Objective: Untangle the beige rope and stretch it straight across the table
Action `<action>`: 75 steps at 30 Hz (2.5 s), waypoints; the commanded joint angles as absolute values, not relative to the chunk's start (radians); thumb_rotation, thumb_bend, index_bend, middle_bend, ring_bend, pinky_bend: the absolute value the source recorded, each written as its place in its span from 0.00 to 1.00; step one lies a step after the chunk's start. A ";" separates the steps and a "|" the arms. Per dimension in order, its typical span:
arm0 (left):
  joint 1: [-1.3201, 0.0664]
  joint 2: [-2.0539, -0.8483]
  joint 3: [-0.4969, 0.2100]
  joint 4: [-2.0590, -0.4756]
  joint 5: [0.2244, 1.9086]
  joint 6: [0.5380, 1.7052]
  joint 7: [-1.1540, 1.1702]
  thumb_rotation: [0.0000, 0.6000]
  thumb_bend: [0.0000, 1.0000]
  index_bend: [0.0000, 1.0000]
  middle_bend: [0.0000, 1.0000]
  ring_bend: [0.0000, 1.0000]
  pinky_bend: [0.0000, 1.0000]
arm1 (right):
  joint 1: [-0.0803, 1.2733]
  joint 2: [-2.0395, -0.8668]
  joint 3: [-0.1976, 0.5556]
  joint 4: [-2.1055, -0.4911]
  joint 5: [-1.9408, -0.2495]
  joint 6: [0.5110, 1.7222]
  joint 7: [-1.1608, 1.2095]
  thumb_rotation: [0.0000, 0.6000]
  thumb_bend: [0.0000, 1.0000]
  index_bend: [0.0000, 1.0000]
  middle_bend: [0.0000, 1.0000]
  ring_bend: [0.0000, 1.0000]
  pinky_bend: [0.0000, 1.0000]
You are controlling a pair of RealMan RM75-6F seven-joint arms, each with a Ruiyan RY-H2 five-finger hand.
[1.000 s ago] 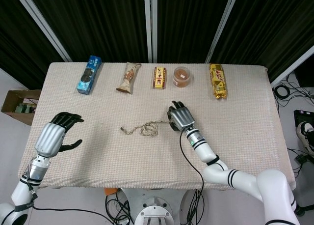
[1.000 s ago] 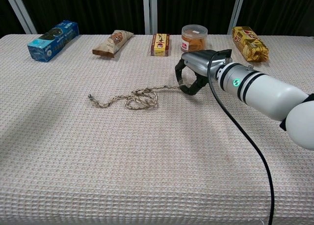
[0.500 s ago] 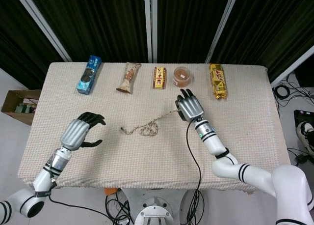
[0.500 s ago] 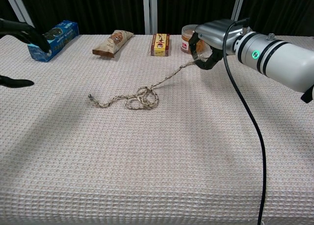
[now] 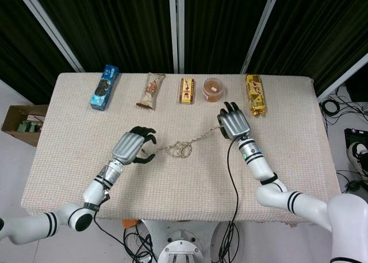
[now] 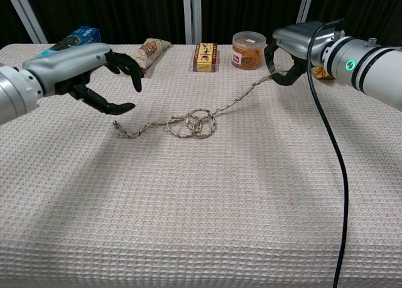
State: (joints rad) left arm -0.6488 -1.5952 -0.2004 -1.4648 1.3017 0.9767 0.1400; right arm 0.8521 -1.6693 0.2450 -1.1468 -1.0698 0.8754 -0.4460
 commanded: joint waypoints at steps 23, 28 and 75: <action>-0.718 -1.821 -0.217 -1.362 0.902 1.040 0.585 0.67 0.31 0.41 0.18 0.18 0.18 | 0.842 -1.680 0.223 -1.126 -1.099 0.875 -0.370 1.00 0.57 0.68 0.34 0.08 0.15; -0.722 -1.831 -0.213 -1.352 0.897 1.038 0.586 0.67 0.31 0.44 0.18 0.18 0.18 | 0.841 -1.680 0.222 -1.122 -1.106 0.878 -0.360 1.00 0.57 0.68 0.34 0.08 0.15; -0.557 -1.658 -0.169 -1.293 1.184 1.215 0.175 1.00 0.49 0.64 0.25 0.18 0.18 | 0.720 -1.503 0.207 -1.279 -1.167 0.974 -0.207 1.00 0.57 0.68 0.35 0.08 0.16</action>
State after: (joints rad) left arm -0.5867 -1.6966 -0.1836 -1.3152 1.1487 1.1999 0.2339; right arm 0.7373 -1.5242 0.2138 -1.2617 -1.1604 0.9629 -0.2208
